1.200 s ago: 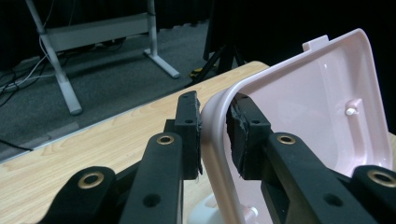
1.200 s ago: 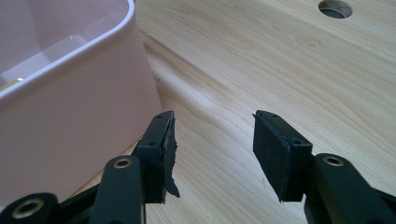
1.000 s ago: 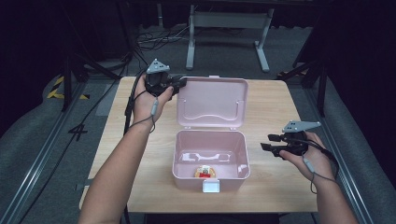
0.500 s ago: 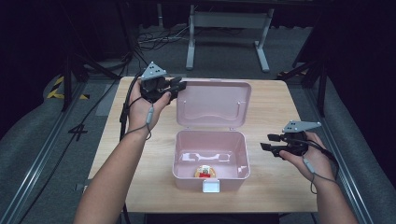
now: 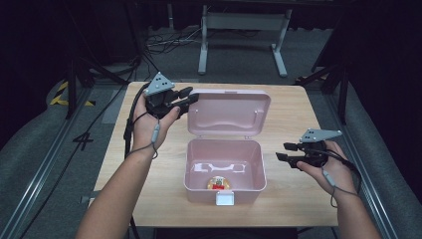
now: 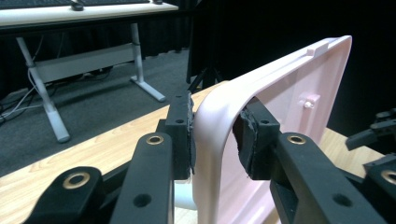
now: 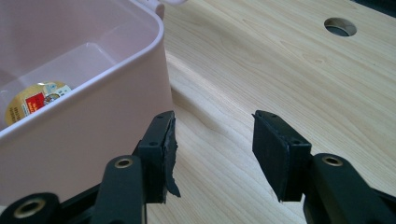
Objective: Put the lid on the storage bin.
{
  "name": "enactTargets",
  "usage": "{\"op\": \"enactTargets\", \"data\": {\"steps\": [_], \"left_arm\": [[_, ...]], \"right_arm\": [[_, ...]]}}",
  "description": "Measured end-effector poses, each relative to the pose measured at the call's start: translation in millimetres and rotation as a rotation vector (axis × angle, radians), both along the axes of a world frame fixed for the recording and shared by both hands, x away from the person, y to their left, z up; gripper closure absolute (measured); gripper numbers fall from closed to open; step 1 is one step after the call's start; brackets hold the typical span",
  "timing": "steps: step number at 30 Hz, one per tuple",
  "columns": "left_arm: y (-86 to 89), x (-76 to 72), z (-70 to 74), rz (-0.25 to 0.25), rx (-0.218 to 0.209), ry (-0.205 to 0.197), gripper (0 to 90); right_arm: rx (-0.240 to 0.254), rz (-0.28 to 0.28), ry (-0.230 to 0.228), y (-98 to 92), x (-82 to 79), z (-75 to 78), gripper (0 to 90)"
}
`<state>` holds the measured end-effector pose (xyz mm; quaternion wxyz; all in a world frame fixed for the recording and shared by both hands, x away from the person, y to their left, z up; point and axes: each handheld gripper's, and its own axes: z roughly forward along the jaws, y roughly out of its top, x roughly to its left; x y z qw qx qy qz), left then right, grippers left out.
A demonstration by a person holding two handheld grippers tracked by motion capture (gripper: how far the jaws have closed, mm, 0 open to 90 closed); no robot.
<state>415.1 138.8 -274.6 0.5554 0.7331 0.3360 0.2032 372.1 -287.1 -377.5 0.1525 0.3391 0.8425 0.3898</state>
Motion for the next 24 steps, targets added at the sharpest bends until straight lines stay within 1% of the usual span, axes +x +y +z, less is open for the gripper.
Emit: {"op": "enactTargets", "data": {"steps": [5, 6, 7, 10, 12, 15, 19, 24], "left_arm": [[1.6, -9.6, -0.4, -0.010, 0.006, -0.015, 67.4], [1.9, -12.3, -0.3, -0.016, 0.002, -0.013, 67.0], [2.2, -15.9, -0.4, -0.024, -0.001, -0.017, 66.4], [2.4, -24.0, -2.5, -0.027, -0.004, -0.035, 65.0], [3.2, -28.9, -4.6, -0.033, -0.017, -0.042, 64.1], [5.1, -34.0, -7.4, -0.041, -0.036, -0.036, 62.7], [7.7, -38.5, -10.9, -0.054, -0.047, -0.026, 61.4], [8.3, -44.1, -15.2, -0.058, -0.057, -0.033, 60.8]], "right_arm": [[0.007, 0.002, -0.002, -0.2, -1.2, 1.6, 50.5], [0.009, 0.002, -0.003, -0.3, -1.4, 1.9, 50.5], [0.009, 0.002, -0.003, -0.2, -1.6, 2.2, 50.5], [0.011, 0.006, -0.002, 0.1, -2.1, 2.5, 50.5], [0.013, 0.007, -0.004, 0.1, -2.4, 2.7, 50.5], [0.018, 0.009, -0.004, 0.8, -3.2, 3.7, 50.5], [0.024, 0.013, -0.007, 1.1, -4.4, 5.2, 50.5], [0.027, 0.016, -0.011, 1.2, -5.8, 7.1, 50.5]]}}
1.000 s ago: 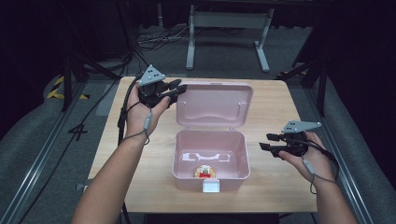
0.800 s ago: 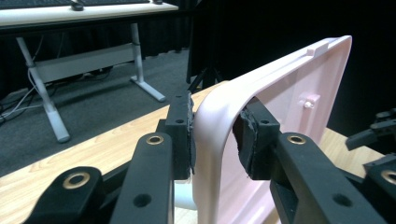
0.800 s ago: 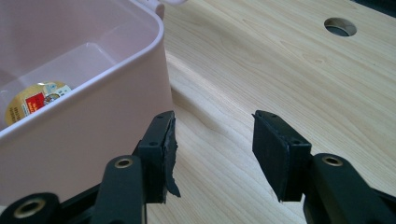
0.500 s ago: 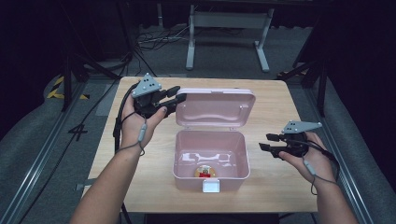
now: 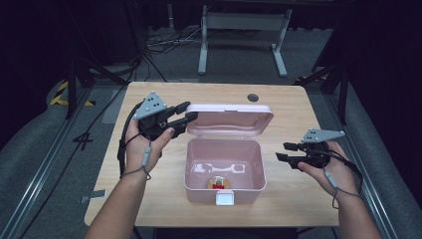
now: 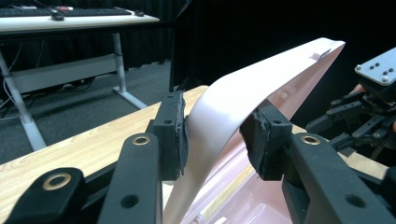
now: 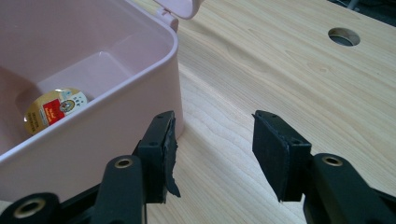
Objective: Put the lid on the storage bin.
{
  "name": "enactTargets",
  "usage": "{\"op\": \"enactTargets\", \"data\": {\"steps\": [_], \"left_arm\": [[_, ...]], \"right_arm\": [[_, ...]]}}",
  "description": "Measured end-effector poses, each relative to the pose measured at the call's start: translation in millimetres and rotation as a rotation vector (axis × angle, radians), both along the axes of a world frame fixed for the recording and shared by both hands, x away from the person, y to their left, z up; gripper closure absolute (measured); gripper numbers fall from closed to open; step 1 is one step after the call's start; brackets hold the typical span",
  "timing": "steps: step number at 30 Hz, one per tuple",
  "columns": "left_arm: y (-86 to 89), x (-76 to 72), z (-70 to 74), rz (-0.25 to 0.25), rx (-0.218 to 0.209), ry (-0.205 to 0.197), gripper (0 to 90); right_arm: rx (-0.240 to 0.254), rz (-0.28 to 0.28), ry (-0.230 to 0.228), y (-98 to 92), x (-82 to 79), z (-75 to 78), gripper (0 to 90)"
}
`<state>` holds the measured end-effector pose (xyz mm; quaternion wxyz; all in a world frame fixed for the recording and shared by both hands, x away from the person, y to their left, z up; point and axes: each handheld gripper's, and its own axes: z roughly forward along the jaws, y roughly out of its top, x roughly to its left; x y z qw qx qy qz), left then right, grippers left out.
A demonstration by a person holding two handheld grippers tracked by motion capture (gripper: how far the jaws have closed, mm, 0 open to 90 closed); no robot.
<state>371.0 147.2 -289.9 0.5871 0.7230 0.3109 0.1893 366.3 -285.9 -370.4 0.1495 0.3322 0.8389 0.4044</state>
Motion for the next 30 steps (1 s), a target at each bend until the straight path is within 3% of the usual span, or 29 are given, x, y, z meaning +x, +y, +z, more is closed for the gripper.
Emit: {"op": "enactTargets", "data": {"steps": [5, 13, 19, 25, 30], "left_arm": [[0.0, -5.5, -1.6, -0.012, 0.003, -0.002, 59.4], [-1.4, -14.4, -2.1, -0.019, 0.044, -0.003, 56.9], [-0.8, -19.3, -5.1, -0.021, 0.045, 0.003, 54.5], [-1.4, -24.8, -7.8, -0.017, 0.053, 0.003, 52.8], [-1.2, -26.3, -12.7, -0.031, 0.059, 0.018, 50.4]], "right_arm": [[0.005, 0.007, -0.003, 0.6, -2.5, 3.3, 50.6], [0.042, 0.027, 0.034, 1.4, -9.0, 10.1, 60.4], [0.063, 0.071, 0.057, 5.3, -12.5, 13.6, 70.8], [0.100, 0.115, 0.038, 8.7, -14.6, 22.1, 84.9], [0.125, 0.162, 0.041, 15.0, -17.0, 25.9, 87.5]]}}
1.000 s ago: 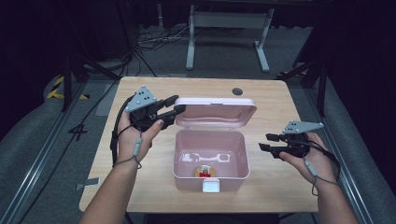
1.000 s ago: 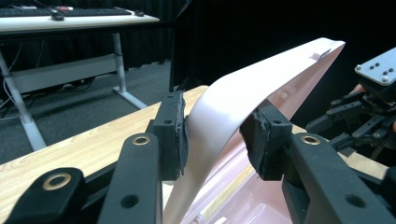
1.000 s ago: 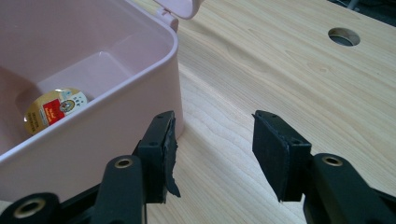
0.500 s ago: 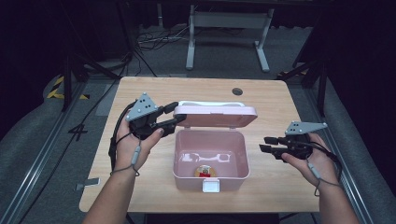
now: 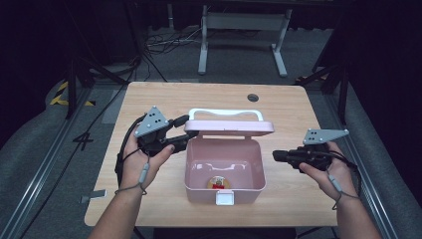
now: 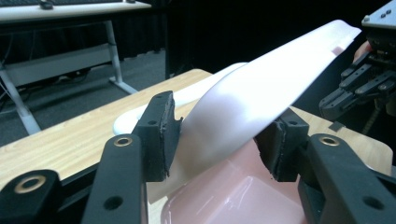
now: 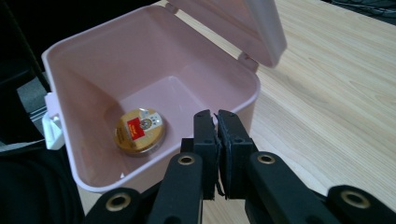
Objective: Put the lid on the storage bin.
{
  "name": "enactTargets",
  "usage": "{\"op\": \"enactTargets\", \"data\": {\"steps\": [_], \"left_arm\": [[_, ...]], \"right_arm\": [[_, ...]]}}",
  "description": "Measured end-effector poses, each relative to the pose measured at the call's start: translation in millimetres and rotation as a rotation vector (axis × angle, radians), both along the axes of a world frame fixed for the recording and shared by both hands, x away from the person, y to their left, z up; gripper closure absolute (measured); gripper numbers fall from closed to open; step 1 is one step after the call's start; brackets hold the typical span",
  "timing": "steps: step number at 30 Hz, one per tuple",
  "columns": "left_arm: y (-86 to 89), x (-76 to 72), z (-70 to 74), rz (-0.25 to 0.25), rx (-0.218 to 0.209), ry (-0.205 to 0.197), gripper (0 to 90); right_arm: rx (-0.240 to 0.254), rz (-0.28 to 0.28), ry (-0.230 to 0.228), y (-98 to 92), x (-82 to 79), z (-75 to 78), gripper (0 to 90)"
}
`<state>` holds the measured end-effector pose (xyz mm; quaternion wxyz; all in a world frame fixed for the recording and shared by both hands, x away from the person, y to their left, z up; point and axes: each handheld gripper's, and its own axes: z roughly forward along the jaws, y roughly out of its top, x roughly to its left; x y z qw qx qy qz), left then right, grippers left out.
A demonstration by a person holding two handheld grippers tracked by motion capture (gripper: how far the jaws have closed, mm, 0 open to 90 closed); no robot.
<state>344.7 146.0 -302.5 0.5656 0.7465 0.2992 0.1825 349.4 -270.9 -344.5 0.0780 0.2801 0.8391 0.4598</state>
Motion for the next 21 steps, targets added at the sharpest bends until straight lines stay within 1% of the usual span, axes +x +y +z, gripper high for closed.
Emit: {"op": "enactTargets", "data": {"steps": [2, 6, 8, 10, 13, 20, 21], "left_arm": [[0.2, -1.2, -1.4, -0.004, 0.000, 0.001, 49.3], [0.7, -4.2, -2.3, -0.009, 0.021, 0.002, 47.3], [1.1, -5.6, -2.8, -0.011, 0.028, 0.008, 46.9], [1.3, -6.2, -3.1, -0.014, 0.035, 0.010, 46.1], [1.4, -7.0, -3.3, -0.016, 0.040, 0.017, 45.8], [4.2, -7.3, -5.1, -0.031, 0.063, 0.050, 45.1], [4.6, -7.6, -5.5, -0.037, 0.067, 0.065, 44.8]], "right_arm": [[0.006, 0.010, -0.003, 2.0, -0.5, 1.0, 87.5], [0.024, 0.024, 0.001, 3.9, -1.6, 2.9, 87.5], [0.025, 0.026, 0.003, 4.3, -2.0, 3.3, 87.5], [0.040, 0.043, 0.007, 7.8, -4.9, 4.9, 87.5], [0.047, 0.049, 0.007, 9.8, -6.2, 5.7, 87.6], [0.095, 0.072, 0.006, 17.5, -8.7, 6.3, 90.0], [0.098, 0.072, 0.003, 17.8, -9.0, 6.5, 90.0]]}}
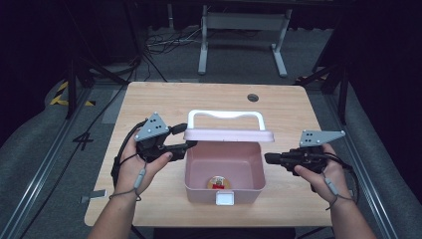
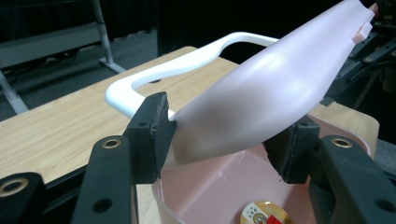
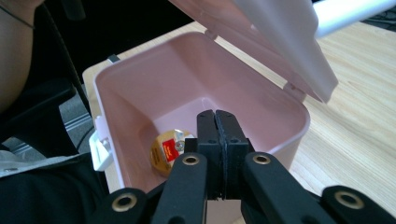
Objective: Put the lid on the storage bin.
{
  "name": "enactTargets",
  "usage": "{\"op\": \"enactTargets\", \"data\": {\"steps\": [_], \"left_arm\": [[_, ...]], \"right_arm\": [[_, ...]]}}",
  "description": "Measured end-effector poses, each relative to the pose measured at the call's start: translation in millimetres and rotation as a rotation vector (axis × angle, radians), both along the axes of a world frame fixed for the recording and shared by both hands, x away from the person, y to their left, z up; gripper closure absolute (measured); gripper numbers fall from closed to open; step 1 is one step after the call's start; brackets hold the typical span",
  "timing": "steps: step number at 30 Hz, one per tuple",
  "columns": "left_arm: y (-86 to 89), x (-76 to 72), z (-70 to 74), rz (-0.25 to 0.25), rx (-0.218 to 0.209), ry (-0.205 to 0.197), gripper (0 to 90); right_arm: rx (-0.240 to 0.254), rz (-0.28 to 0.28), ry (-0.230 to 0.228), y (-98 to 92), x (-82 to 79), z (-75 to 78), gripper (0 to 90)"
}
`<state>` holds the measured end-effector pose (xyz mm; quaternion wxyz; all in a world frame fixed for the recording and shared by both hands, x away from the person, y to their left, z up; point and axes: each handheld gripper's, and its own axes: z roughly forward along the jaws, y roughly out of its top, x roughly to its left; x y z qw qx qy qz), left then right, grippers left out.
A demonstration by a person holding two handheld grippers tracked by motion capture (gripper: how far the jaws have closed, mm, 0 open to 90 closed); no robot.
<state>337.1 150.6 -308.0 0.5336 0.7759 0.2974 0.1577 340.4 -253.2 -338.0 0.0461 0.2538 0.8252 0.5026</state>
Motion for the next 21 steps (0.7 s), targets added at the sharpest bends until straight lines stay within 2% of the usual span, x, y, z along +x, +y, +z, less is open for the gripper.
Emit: {"op": "enactTargets", "data": {"steps": [3, 8, 13, 21], "left_arm": [[1.1, 0.1, -1.4, -0.009, 0.004, 0.021, 43.7], [2.8, -1.9, -7.0, -0.022, 0.048, 0.068, 41.1], [9.4, -7.4, -12.3, -0.007, 0.094, 0.082, 40.4], [23.3, -8.6, -13.3, 0.014, 0.104, 0.092, 38.9]], "right_arm": [[0.025, 0.003, -0.009, 0.7, -1.4, 2.5, 90.0], [0.066, 0.013, -0.018, 1.2, 0.5, 6.5, 90.0], [0.068, 0.016, -0.021, 2.5, 5.7, 8.5, 90.0], [0.058, 0.033, -0.024, 6.0, 9.1, 10.0, 90.0]]}}
